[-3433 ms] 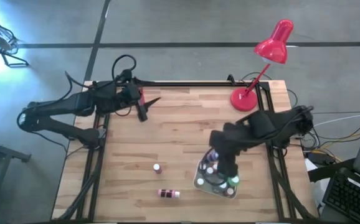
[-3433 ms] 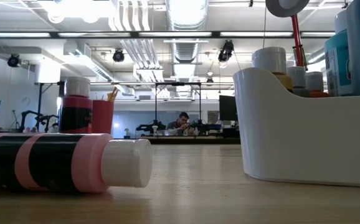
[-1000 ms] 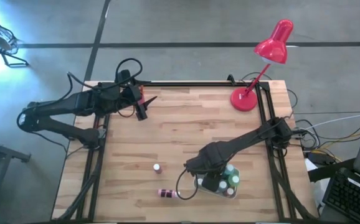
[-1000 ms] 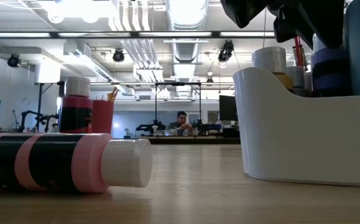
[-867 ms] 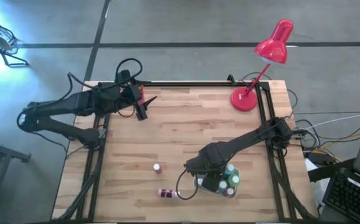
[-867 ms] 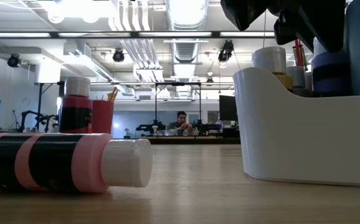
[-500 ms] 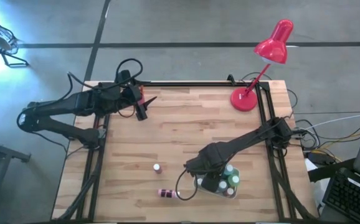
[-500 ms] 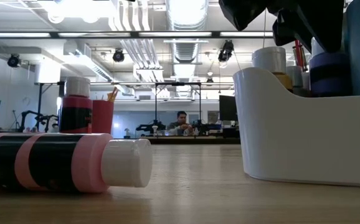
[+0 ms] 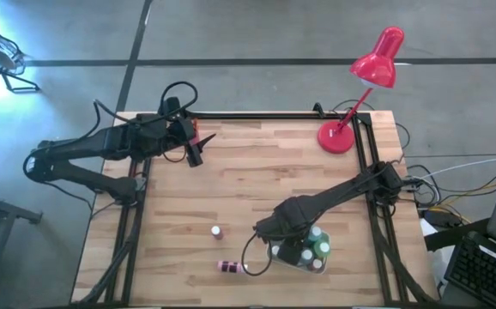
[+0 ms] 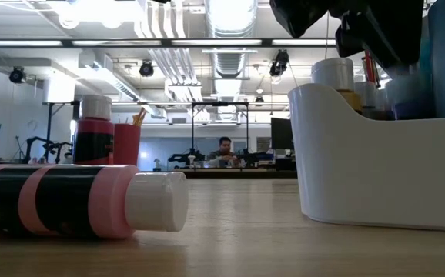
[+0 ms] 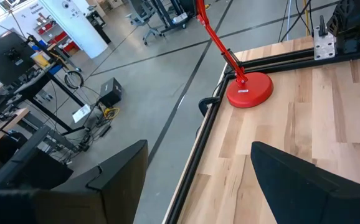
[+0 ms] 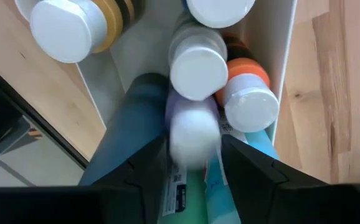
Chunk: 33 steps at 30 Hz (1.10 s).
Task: Pick & Place Paint Supplies
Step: Put the purple paint bottle into the white bin, then put the pink paint bottle into the white bin
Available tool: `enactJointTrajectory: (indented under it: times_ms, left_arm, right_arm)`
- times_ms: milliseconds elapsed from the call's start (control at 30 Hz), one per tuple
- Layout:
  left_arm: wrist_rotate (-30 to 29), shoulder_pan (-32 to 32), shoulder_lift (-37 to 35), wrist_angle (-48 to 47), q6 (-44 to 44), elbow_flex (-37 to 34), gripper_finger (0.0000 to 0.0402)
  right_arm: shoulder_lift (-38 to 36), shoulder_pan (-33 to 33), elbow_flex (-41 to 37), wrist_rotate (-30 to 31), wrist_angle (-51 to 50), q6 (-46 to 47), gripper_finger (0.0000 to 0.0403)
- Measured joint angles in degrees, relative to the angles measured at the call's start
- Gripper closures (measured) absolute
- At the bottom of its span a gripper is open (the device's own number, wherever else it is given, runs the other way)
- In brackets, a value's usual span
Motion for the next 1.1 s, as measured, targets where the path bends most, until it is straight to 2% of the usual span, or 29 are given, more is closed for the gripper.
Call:
enactJointTrajectory:
  times_ms: [267,500,667,767,867,1100]
  left_arm:
    - [0.0,0.0,0.0,0.0,0.4,0.0,0.0112]
    - [1.3,0.0,-0.4,-0.7,0.5,0.0,0.0112]
    - [9.0,0.0,-0.7,-4.7,-2.9,0.0,0.0113]
    - [13.2,0.0,-0.8,-7.4,-7.7,-0.6,0.0113]
    - [15.5,-0.4,-1.3,-8.1,-13.0,-4.0,0.0113]
    - [13.8,-3.6,-5.9,-5.4,-26.4,-18.4,0.0113]
  right_arm:
    - [0.0,0.0,0.7,-0.8,-1.1,-0.4,0.0228]
    - [0.0,0.0,7.8,0.3,-4.8,-2.8,0.0231]
    - [0.0,-0.3,14.1,4.2,-5.8,-4.6,0.0252]
    - [0.0,-0.4,17.5,8.8,-7.3,-7.4,0.0264]
    - [-0.1,-0.4,20.7,13.7,-8.0,-10.4,0.0274]
    - [-2.9,-0.5,23.5,21.8,-8.0,-14.9,0.0281]
